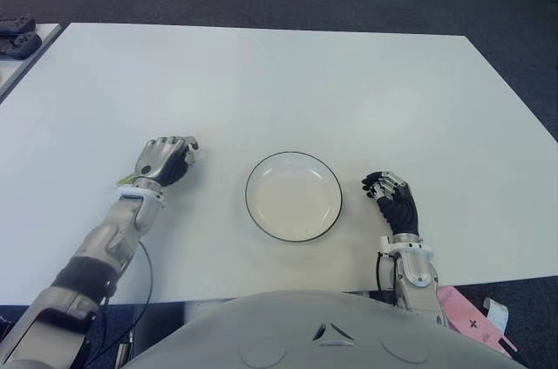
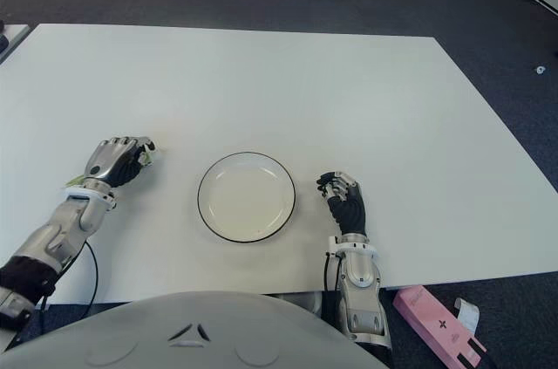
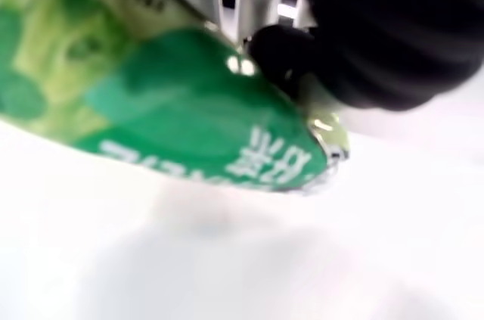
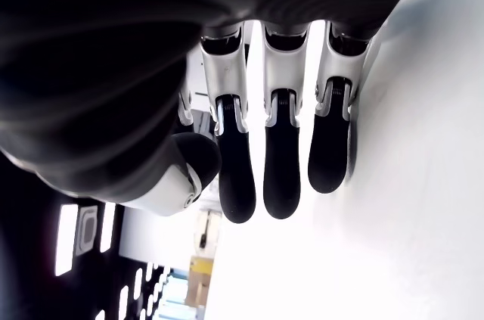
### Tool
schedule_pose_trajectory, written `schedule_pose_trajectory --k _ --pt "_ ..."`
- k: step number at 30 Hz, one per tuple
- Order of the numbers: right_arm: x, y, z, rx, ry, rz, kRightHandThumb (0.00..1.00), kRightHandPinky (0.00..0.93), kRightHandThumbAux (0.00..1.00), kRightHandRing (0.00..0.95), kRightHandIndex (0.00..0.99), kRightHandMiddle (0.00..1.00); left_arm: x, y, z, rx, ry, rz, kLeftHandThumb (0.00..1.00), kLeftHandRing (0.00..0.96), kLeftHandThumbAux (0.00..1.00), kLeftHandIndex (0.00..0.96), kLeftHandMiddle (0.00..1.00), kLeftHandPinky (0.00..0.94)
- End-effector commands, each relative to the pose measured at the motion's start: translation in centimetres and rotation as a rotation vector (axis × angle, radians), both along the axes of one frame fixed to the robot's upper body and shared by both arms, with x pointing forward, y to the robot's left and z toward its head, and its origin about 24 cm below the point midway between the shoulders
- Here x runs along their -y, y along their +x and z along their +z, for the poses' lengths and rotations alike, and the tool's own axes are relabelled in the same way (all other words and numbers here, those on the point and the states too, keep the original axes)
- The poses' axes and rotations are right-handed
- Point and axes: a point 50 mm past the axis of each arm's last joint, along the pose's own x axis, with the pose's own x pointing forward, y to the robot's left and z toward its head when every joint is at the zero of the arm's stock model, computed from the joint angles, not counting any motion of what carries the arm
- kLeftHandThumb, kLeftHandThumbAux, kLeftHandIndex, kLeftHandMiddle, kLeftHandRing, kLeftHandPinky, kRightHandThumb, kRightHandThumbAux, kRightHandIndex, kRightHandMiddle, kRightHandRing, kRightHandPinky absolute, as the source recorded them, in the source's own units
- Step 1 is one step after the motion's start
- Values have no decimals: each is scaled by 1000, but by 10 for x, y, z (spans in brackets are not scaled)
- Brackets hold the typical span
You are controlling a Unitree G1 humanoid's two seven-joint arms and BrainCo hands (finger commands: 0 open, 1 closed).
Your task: Put the toothpaste on the table into the plate.
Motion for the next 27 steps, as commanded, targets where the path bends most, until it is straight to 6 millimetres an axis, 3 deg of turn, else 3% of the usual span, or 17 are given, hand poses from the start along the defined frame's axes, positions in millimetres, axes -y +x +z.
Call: schedule_pose_trajectory --k 1,6,27 --pt "-2 -2 -5 -33 7 5 702 458 730 472 424 489 -1 -1 14 75 -5 3 852 904 666 410 553 894" --pt "-3 -1 -6 -39 17 3 703 461 730 472 424 490 -1 -5 37 188 -26 16 852 912 665 414 553 900" --pt "-5 2 -7 -40 13 8 704 457 730 468 425 488 8 -17 92 404 -142 95 854 925 663 421 546 899"
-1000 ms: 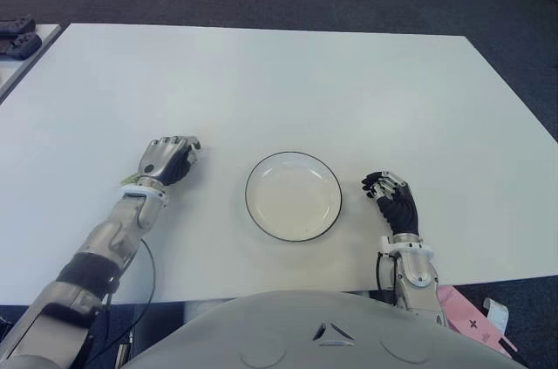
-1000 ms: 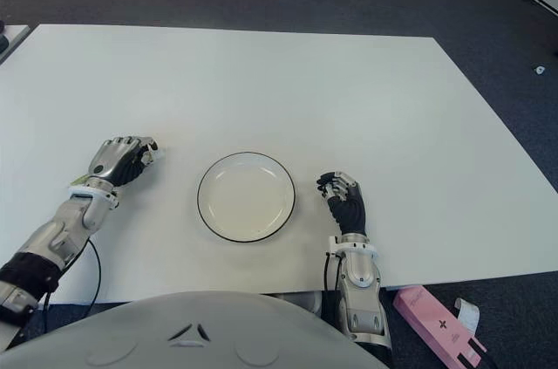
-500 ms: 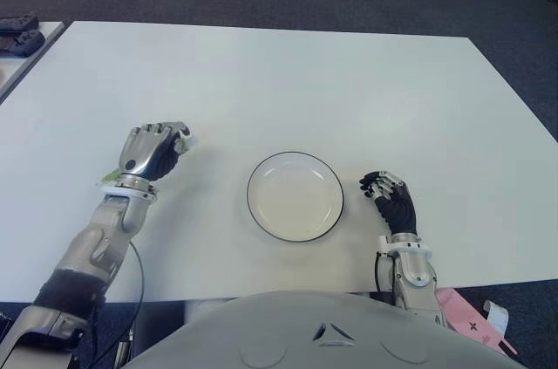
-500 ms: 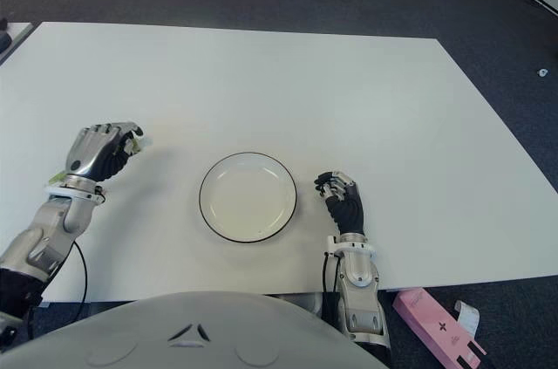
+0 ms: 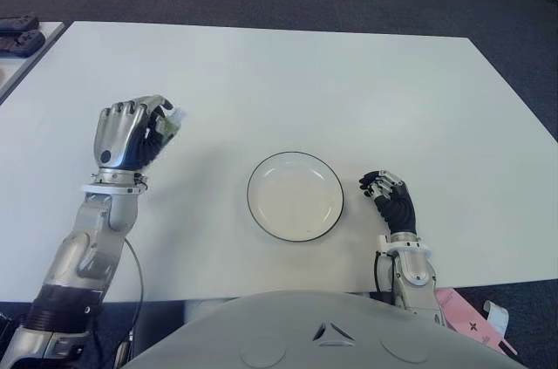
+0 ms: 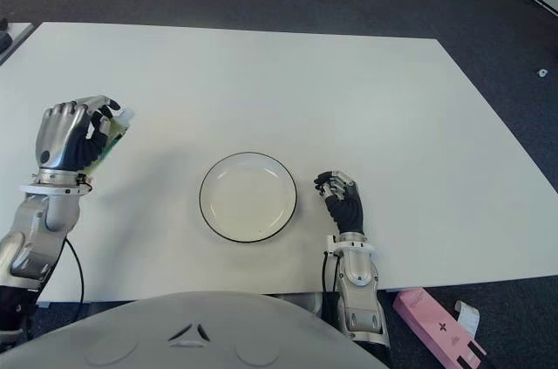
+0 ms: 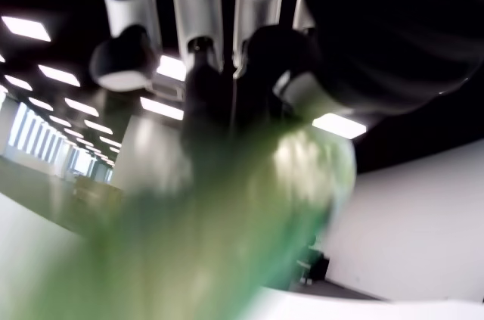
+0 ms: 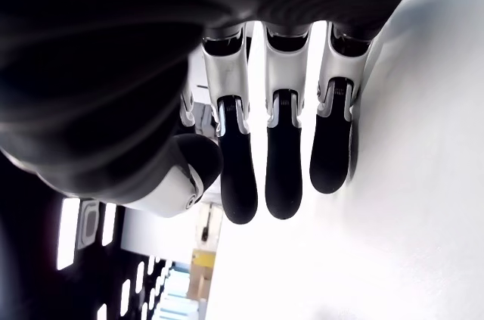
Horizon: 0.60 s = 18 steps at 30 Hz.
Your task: Put the toothpaste on the table into the plate.
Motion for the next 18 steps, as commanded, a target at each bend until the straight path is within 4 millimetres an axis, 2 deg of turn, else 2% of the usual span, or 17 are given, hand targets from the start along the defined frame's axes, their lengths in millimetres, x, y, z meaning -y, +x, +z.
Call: schedule_pose_trajectory --k 1,11,18 --pt "-2 0 -7 -41 10 -1 704 455 730 467 425 487 5 -3 12 11 -36 8 854 926 663 421 546 899" --pt "-4 2 -7 -42 22 5 705 450 729 464 426 488 18 -4 29 51 -76 -25 855 933 663 423 543 899" --pt "-6 3 -7 -44 12 6 705 451 729 465 426 489 52 -1 41 90 -149 -163 855 928 662 421 542 894"
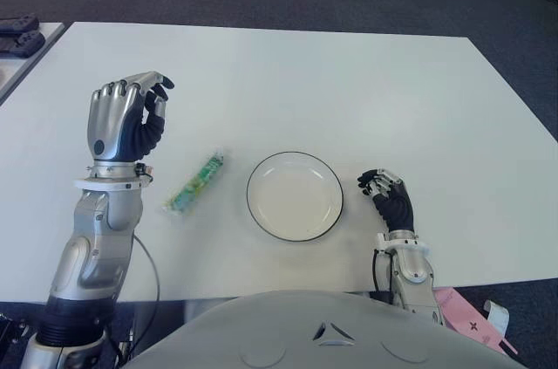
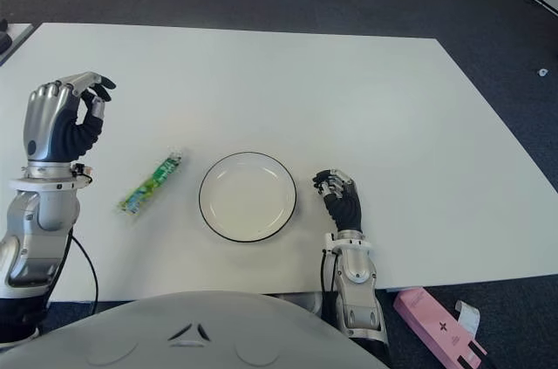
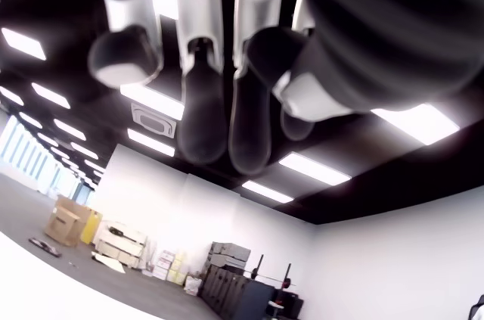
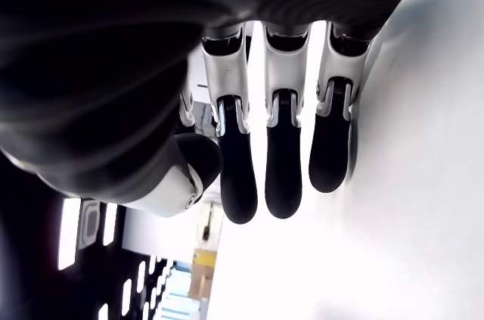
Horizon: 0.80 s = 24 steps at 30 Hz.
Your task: Put the toothpaste on the table into the plate.
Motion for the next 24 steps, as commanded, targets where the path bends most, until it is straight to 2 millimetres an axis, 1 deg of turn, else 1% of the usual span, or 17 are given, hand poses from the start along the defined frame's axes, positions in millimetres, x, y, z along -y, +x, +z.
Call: schedule_pose_trajectory --k 1,4,8,11,17,21,24 --pt "-3 -1 -7 -48 6 -2 704 450 730 465 426 489 26 2 6 17 -50 -110 855 926 663 421 543 893" --pt "-4 -1 -7 -48 2 -2 703 451 730 464 425 489 41 2 4 17 -74 -174 855 923 663 419 545 892" --pt "-4 0 -7 -48 0 -3 702 453 731 465 426 490 53 2 1 15 -75 -228 855 920 663 418 546 890" --pt "-4 0 -7 -47 0 -4 702 460 731 467 426 492 64 4 -3 -11 -87 -311 855 917 663 417 547 888" --pt "-5 0 -7 -42 5 -1 702 463 730 472 426 495 70 10 -11 -45 -95 -419 855 906 664 413 547 876" --pt "-5 0 -7 -39 14 -2 703 467 729 472 426 495 70 13 -14 -43 -56 -454 855 898 665 409 547 869" --pt "-5 -1 -7 -34 19 -5 703 471 729 474 426 495 68 14 -16 -80 1 -475 854 890 665 407 548 865"
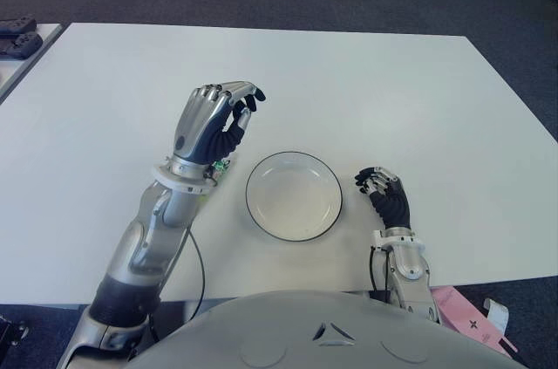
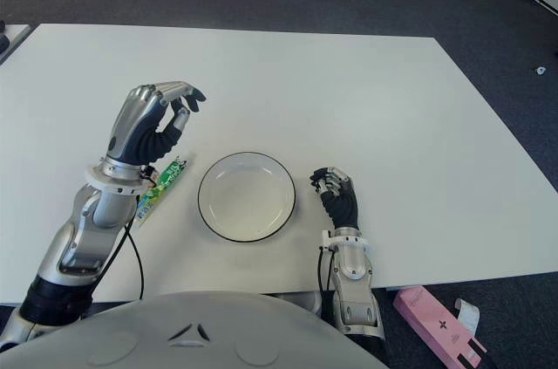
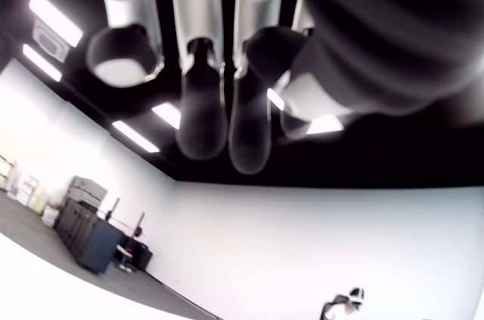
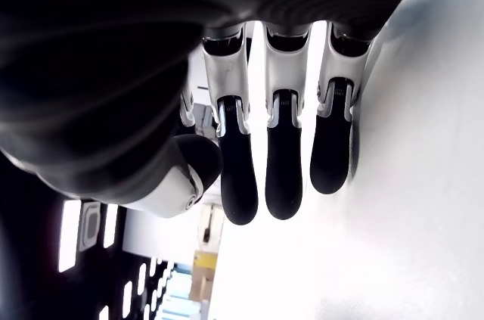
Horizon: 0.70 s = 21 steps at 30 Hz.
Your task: Put the toothpaste on the table into the plate.
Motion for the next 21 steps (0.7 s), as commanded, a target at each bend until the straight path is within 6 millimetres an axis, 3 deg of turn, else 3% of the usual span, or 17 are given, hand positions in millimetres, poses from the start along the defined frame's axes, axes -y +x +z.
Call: schedule_pose_trajectory --k 1,4,8,10,11,13,14,16,21 --pt "-1 -3 -7 -35 16 -5 704 471 729 474 426 495 -2 3 -6 -45 88 -43 853 887 666 406 548 864" --pt "-1 -4 -7 -29 17 -6 704 468 729 475 426 495 -28 3 -12 -177 185 -65 851 878 665 407 549 858" --pt "-1 -5 -6 -29 17 -6 705 461 729 474 426 495 -41 2 -18 -340 286 -85 847 837 661 413 558 784" --pt "-1 -5 -7 -30 15 -4 706 461 729 473 426 494 -45 2 -20 -422 351 -82 765 780 676 428 686 704" --pt "-1 -5 -7 -31 13 -3 706 461 729 473 426 493 -48 2 -22 -467 390 -73 753 751 679 430 687 676" --pt "-1 -6 -7 -31 11 -2 706 462 728 472 426 493 -52 2 -23 -510 426 -62 551 650 491 503 665 592" --pt "-1 -6 -7 -31 9 -2 706 462 728 472 426 493 -52 2 -24 -530 451 -44 523 636 465 513 662 581" --pt "0 -6 -7 -32 5 -1 706 460 728 472 426 492 -52 2 -25 -566 491 -10 369 601 375 514 639 551" --pt "0 -6 -8 -36 -4 2 705 462 729 472 426 491 -57 1 -37 -667 587 86 231 547 312 440 591 501"
